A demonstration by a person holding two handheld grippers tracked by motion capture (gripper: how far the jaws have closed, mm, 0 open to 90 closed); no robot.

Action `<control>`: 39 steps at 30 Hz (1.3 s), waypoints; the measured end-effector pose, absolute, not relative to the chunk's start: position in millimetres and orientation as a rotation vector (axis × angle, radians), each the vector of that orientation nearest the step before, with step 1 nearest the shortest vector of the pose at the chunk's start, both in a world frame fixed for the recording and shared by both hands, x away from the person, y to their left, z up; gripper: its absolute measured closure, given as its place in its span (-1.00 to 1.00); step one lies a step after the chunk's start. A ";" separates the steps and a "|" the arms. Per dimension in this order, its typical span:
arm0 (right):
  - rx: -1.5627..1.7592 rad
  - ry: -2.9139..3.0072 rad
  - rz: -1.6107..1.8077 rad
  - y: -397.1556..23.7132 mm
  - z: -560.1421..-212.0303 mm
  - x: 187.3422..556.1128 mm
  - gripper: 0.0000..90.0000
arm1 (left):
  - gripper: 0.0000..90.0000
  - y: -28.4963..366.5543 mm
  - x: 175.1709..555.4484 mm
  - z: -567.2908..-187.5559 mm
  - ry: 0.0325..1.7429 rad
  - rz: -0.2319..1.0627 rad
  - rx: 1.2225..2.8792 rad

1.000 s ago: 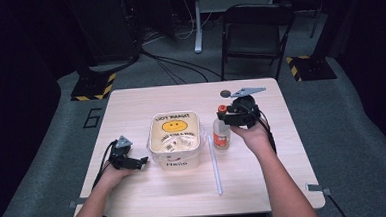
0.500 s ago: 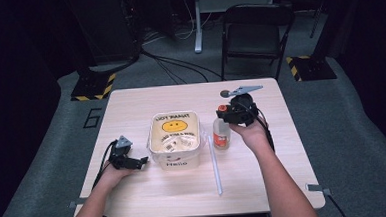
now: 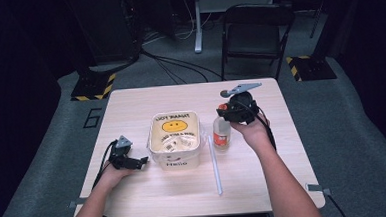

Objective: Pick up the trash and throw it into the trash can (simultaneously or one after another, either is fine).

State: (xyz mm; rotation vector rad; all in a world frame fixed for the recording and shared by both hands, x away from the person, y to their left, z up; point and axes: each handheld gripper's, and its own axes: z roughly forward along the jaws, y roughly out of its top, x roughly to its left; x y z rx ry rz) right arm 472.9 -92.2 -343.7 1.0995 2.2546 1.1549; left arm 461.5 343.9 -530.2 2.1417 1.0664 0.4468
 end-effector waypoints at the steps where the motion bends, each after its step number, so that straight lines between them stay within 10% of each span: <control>1: 1.092 2.254 1.155 -92.2 -341.9 472.4 0.38 | -1.00 343.9 461.5 -530.2 1.066 0.447 2.142; 39: 0.936 2.283 1.165 -76.2 -247.1 454.0 0.38 | -1.00 343.7 461.5 -530.2 1.069 0.444 2.137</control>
